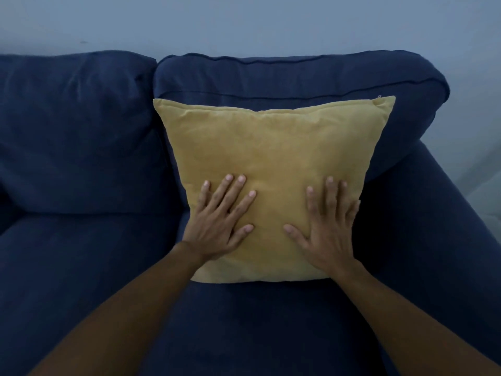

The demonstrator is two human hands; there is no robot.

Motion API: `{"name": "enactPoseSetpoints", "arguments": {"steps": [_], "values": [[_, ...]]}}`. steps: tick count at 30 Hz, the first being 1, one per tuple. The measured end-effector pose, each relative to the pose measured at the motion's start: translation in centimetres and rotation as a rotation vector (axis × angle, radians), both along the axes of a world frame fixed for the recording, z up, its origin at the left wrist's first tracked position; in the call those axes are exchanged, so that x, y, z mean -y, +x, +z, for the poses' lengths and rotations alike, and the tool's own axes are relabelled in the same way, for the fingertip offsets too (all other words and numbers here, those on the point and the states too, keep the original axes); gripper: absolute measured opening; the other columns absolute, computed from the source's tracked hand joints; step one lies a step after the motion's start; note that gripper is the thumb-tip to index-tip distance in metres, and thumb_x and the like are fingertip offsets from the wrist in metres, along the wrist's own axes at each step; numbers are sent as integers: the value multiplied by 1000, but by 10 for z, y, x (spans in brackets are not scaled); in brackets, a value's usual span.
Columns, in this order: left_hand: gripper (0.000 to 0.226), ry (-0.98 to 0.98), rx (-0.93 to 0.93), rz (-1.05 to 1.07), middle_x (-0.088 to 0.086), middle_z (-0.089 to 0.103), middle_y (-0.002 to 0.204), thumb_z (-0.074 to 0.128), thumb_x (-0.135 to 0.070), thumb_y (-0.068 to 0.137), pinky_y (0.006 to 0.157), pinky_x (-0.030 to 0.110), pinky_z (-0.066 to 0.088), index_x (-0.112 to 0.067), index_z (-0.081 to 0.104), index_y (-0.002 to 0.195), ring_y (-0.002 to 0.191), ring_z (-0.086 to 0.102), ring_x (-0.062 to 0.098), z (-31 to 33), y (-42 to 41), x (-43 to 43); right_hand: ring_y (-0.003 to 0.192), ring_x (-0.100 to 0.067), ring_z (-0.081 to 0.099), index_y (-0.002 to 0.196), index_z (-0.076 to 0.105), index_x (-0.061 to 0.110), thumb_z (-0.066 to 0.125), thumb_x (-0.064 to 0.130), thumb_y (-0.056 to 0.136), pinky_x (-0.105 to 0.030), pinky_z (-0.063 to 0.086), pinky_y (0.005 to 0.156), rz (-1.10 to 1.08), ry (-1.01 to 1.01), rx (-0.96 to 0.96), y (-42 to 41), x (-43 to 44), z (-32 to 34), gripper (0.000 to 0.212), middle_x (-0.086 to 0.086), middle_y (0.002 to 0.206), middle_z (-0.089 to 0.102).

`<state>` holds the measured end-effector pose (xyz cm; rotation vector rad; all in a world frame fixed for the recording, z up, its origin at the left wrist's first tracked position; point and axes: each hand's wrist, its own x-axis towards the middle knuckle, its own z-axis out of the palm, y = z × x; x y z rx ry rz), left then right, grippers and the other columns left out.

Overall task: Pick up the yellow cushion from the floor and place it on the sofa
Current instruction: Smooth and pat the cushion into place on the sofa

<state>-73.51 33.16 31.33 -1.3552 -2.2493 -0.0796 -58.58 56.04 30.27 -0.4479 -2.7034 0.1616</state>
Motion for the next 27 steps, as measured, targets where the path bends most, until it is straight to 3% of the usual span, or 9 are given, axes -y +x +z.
{"name": "enactPoseSetpoints", "arguments": {"steps": [3,7,11,17,27], "values": [[71,-28,31,110,9,10,168,22,-59,101,122,59,11,-22,6,161,155,9,30,8,-18,14,152,-41,-15,159,-9,30,23,85,84,-76,-1,112,-95,-46,58,6,-26,3,98,-9,167,-19],[71,74,125,276,7,2,169,22,-56,101,123,58,5,-23,1,160,156,1,30,10,-18,41,152,-43,-9,160,-6,27,25,85,83,-78,6,110,-159,-100,67,24,-41,11,101,-13,167,-13],[77,87,130,189,7,-6,169,23,-62,99,123,59,5,-20,0,161,156,1,32,1,9,42,152,-45,-8,159,-7,23,32,87,81,-76,0,111,-21,-62,50,35,-22,7,107,-21,166,-9],[98,50,86,75,12,9,167,44,-75,89,122,59,9,-19,8,161,155,9,34,-28,50,18,151,-48,0,159,1,25,56,89,66,-74,0,113,60,-51,111,41,19,-22,126,-22,166,0],[111,-82,71,199,14,11,167,41,-87,79,121,62,12,-19,8,160,154,13,35,-51,28,48,151,-48,-2,159,-7,22,63,91,52,-79,11,108,-124,-78,362,63,-8,-44,146,-20,167,-7]]}}
